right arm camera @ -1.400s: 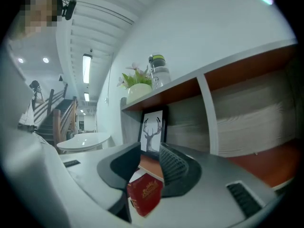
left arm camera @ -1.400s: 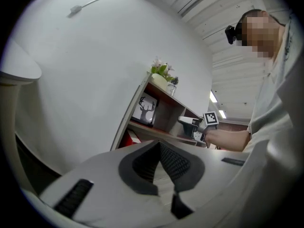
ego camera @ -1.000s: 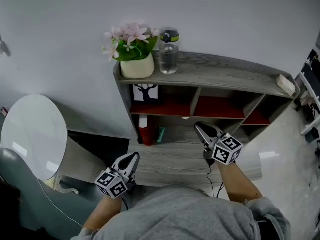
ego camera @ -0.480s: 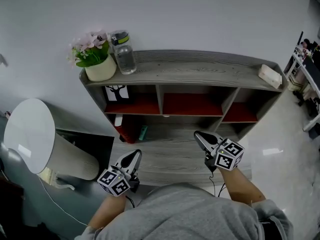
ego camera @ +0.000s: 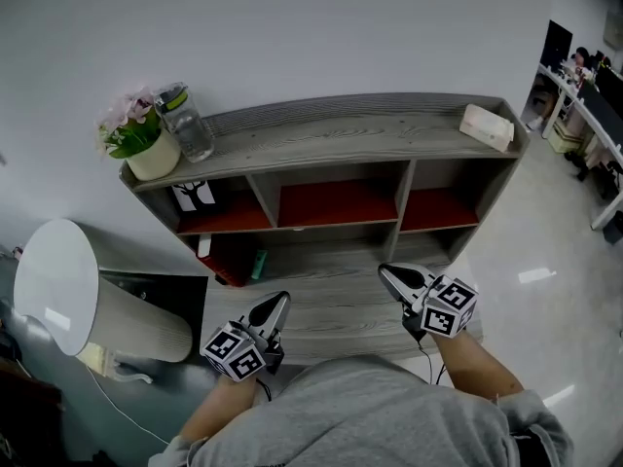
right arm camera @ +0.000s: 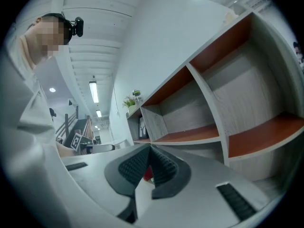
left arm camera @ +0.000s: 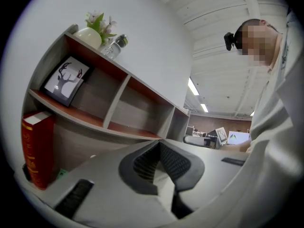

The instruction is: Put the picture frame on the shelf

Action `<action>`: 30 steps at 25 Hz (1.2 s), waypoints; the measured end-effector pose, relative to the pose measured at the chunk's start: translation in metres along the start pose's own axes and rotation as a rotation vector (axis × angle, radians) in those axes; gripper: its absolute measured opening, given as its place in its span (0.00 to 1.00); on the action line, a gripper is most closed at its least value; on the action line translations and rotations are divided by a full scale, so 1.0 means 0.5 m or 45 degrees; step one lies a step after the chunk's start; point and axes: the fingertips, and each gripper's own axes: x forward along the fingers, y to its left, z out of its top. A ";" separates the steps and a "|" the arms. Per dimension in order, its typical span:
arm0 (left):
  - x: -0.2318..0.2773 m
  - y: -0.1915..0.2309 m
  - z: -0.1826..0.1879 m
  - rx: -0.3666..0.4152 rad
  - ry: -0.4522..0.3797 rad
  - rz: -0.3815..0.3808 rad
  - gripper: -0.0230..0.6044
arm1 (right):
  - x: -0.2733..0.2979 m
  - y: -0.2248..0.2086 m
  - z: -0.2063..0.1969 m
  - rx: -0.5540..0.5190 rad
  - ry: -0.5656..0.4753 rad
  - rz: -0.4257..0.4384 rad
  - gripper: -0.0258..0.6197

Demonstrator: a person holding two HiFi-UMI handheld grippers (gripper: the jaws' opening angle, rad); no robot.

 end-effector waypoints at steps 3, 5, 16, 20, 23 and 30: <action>0.022 -0.006 -0.010 0.002 0.038 -0.062 0.05 | -0.007 0.002 -0.018 0.016 -0.002 -0.030 0.06; 0.032 -0.009 -0.013 0.000 0.054 -0.096 0.05 | -0.007 0.008 -0.031 0.023 0.017 -0.045 0.06; 0.033 0.014 -0.020 -0.023 0.090 -0.183 0.05 | 0.014 0.016 -0.057 0.089 0.051 -0.108 0.06; 0.026 0.023 -0.023 -0.022 0.082 -0.174 0.05 | 0.023 0.015 -0.048 0.087 0.037 -0.088 0.06; 0.022 0.026 -0.021 -0.029 0.073 -0.159 0.05 | 0.029 0.008 -0.046 0.067 0.052 -0.095 0.06; 0.019 0.026 -0.020 -0.026 0.064 -0.135 0.05 | 0.030 0.009 -0.050 0.030 0.095 -0.084 0.05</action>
